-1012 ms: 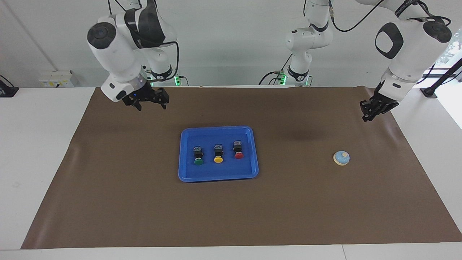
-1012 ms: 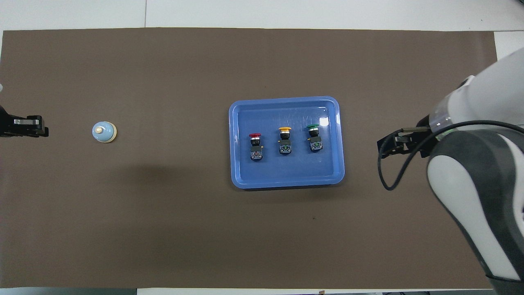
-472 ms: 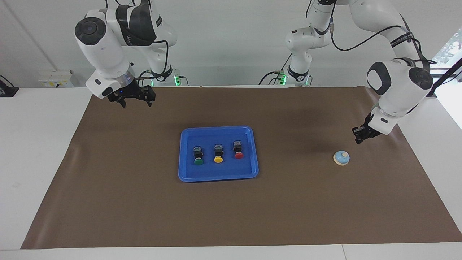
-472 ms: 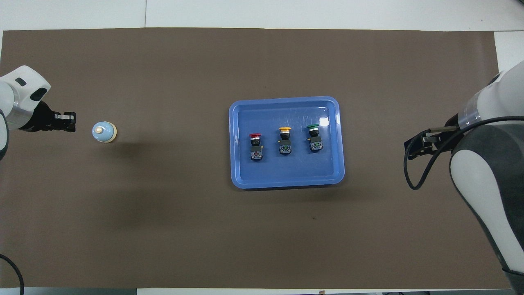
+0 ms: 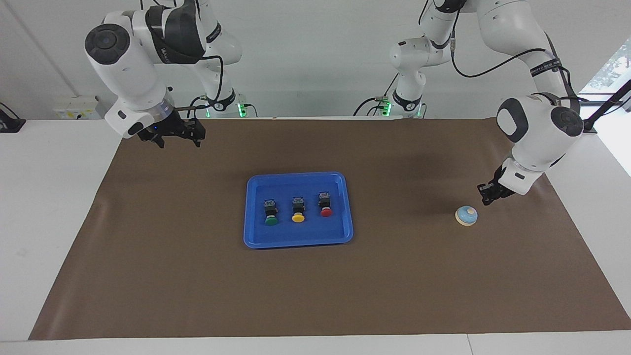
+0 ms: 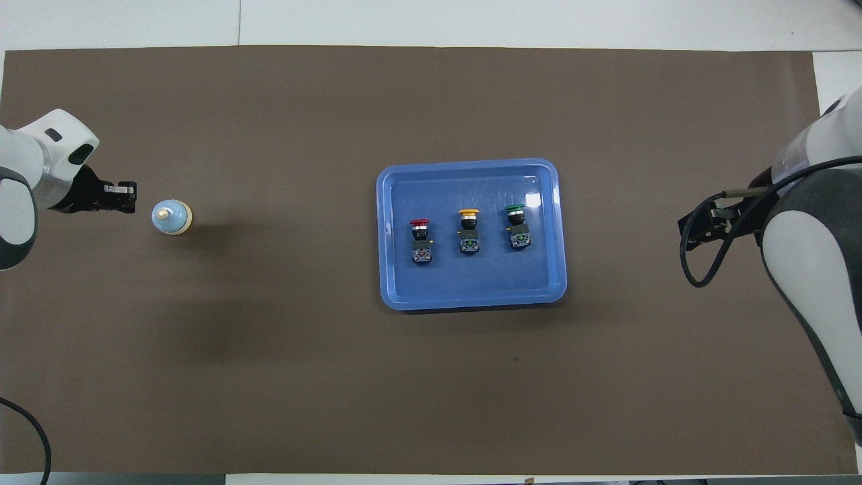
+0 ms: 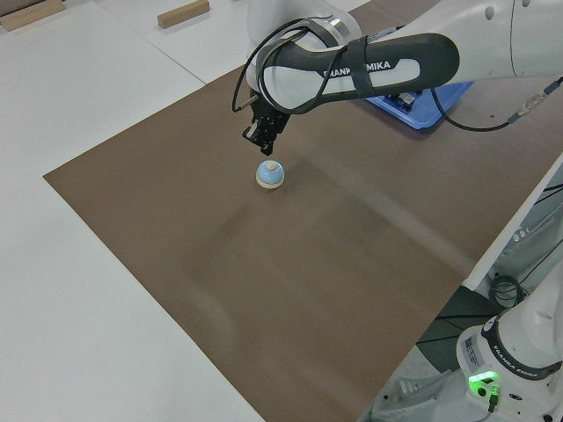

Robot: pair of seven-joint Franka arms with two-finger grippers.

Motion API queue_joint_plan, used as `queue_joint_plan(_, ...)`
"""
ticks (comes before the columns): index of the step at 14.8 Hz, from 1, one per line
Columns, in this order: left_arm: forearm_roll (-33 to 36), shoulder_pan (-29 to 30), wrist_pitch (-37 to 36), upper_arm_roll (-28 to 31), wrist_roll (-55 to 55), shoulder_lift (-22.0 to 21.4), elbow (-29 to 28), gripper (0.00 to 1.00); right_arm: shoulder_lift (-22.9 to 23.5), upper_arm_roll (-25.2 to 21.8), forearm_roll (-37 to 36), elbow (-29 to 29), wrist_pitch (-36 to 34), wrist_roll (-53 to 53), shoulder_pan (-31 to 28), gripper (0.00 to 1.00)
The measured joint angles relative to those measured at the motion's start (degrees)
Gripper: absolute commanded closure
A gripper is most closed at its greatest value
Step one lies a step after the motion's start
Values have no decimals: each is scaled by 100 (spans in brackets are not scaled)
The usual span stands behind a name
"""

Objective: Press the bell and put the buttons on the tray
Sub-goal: 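Press the bell with the left gripper while the right gripper withdraws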

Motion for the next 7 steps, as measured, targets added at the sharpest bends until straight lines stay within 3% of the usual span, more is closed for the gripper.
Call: queue_joint_plan(7, 0, -23, 496, -31, 0, 220, -209, 100, -47, -60, 5, 46, -83, -22, -15, 0)
